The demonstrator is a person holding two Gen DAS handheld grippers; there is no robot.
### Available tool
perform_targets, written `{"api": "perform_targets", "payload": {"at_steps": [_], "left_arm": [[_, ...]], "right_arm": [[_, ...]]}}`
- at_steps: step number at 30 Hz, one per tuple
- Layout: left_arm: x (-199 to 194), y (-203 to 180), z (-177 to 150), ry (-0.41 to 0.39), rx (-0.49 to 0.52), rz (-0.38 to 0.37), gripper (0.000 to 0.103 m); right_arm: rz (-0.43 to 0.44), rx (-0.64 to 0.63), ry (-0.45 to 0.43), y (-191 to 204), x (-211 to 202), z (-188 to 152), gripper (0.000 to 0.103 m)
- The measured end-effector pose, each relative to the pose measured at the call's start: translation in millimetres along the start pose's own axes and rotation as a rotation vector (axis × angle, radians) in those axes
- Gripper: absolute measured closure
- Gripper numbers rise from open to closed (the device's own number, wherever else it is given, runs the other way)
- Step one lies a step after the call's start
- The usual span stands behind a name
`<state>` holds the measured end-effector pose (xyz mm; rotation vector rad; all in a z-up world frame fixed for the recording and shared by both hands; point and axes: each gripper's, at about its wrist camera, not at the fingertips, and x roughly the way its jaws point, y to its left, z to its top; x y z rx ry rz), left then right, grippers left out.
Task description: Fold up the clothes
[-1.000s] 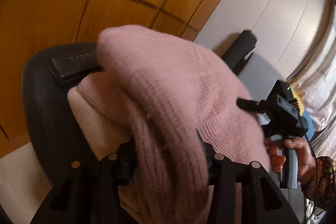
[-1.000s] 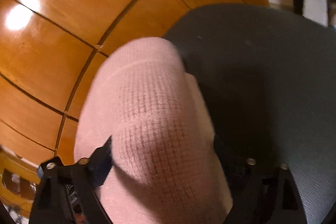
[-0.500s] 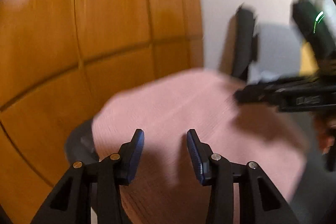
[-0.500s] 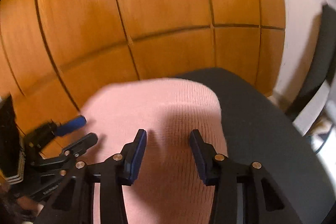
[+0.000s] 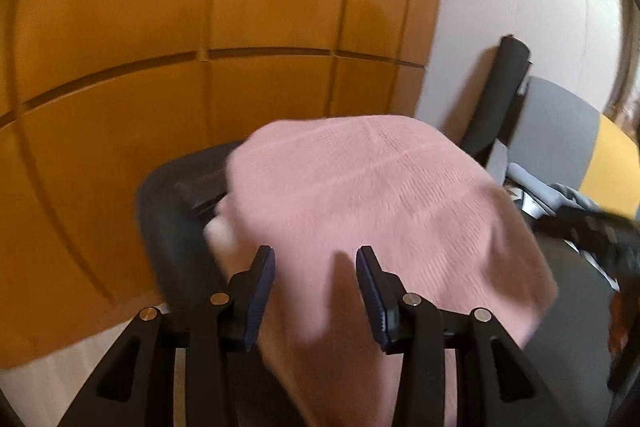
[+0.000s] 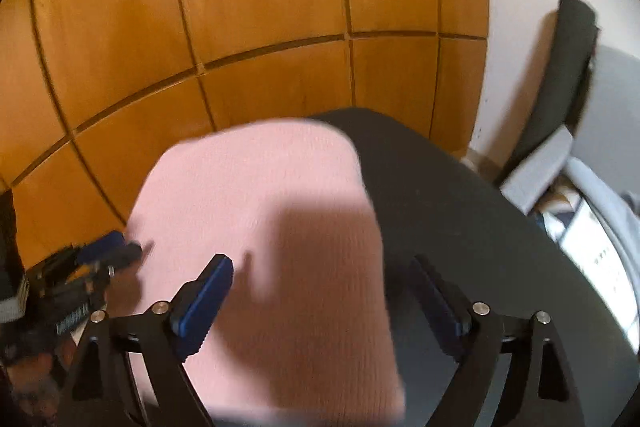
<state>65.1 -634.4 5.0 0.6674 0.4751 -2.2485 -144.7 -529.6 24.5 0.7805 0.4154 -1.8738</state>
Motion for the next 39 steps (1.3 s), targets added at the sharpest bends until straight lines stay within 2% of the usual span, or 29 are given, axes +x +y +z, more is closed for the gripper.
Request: {"api": "perform_targets", "payload": {"at_steps": [2,5,7,9,12,15,19,26,32,37,39], "left_arm": [[-24,-4,-24,0.022,-0.032,0.013,0.059],[-50,-15,-65,0.084,-0.079,-0.005,0.059],[-65,-23,-86,0.113,-0.089,0.011,0.059],[-73,-30,-93,0.114,-0.078,0.048,0.059],[-94,-36,-102,0.113,-0.05,0.087,0.059],[-111,-39,-99,0.091,-0.049,0.049,0.059],[-122,-43,-98,0.065,-0.051,0.085,0.059],[-119,-46,-96,0.103,-0.072,0.109,0.059],[-119,-42,-99,0.12,-0.127,0.098,0.059],[-123,-35,-102,0.096,-0.148,0.074,0.059],[-125,-36,-102,0.089,-0.138,0.112,0.059]], "right_arm": [[-0.025,-0.006,0.027,7,-20,-30,0.002],[-0.058,-0.02,0.051,20,-52,-75,0.001],[-0.083,-0.032,0.056,31,-69,-101,0.0],[-0.092,-0.032,0.066,40,-83,-120,0.0],[-0.088,0.007,0.062,46,-89,-132,0.0],[-0.101,0.05,0.078,48,-89,-140,0.0],[-0.091,0.061,0.042,56,-101,-147,0.0],[-0.132,0.024,0.016,67,-115,-149,0.0],[-0.125,0.032,0.01,67,-116,-150,0.0],[-0.122,0.02,0.013,71,-113,-151,0.0],[-0.126,0.012,0.01,73,-113,-151,0.0]]}}
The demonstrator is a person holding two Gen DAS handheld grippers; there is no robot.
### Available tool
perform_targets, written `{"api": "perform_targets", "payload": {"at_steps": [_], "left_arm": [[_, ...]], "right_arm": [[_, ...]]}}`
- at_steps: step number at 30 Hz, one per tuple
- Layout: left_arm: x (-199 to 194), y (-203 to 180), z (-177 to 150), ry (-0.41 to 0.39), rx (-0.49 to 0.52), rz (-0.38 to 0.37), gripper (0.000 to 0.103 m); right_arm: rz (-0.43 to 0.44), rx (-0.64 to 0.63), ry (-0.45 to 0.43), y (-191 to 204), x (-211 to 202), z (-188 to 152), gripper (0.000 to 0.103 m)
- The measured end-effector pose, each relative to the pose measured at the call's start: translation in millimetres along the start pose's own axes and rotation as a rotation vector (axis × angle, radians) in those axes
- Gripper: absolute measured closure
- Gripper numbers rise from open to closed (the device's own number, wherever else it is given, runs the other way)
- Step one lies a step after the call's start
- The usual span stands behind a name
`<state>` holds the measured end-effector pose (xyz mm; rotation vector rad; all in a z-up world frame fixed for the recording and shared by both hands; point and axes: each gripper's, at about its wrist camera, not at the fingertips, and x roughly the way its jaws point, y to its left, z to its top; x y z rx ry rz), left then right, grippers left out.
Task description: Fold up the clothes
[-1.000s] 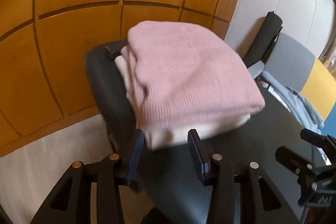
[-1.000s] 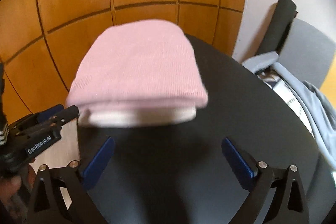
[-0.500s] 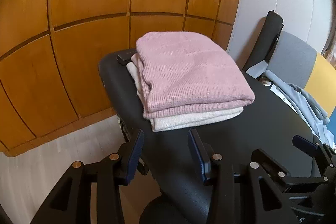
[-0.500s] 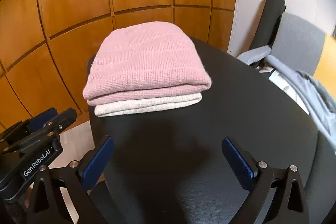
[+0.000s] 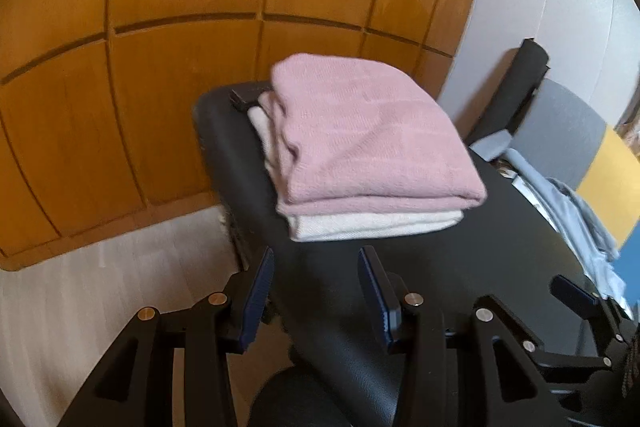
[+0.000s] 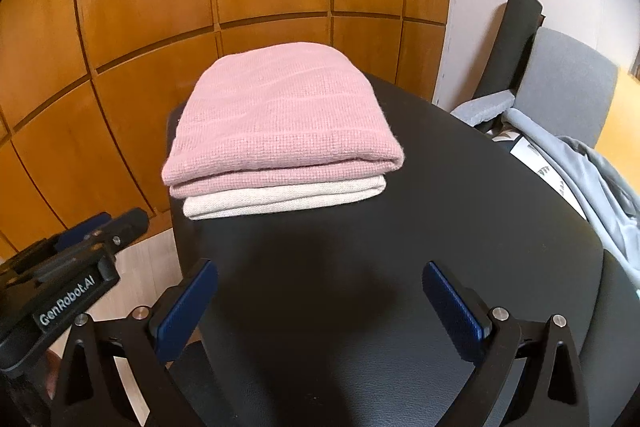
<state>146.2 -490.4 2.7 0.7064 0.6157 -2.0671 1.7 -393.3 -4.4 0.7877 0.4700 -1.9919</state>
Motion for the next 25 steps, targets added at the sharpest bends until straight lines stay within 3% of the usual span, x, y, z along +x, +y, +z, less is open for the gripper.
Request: {"api": "perform_targets", "payload": {"at_steps": [4,11,15,22,25], "left_arm": [[2,-3,-1,0.01,0.011,0.046,0.059],[11,0,-3,0.074,-0.028,-0.008,0.059],[15,3,-4,0.101,-0.059,0.01,0.059],[0,2,-7,-0.024,-0.022,0.063,0.059],[-4,-4,-4,-0.038,0.004,0.06,0.059]], "right_arm": [[-0.004,-0.01,-0.006,3,0,1,0.0],[-0.004,-0.009,-0.016,2,-3,0,0.0],[0.0,-0.01,-0.018,3,-3,1,0.0],[0.001,-0.016,-0.016,4,-2,-1,0.0],[0.003,-0.008,-0.014,3,-2,-1,0.0]]}}
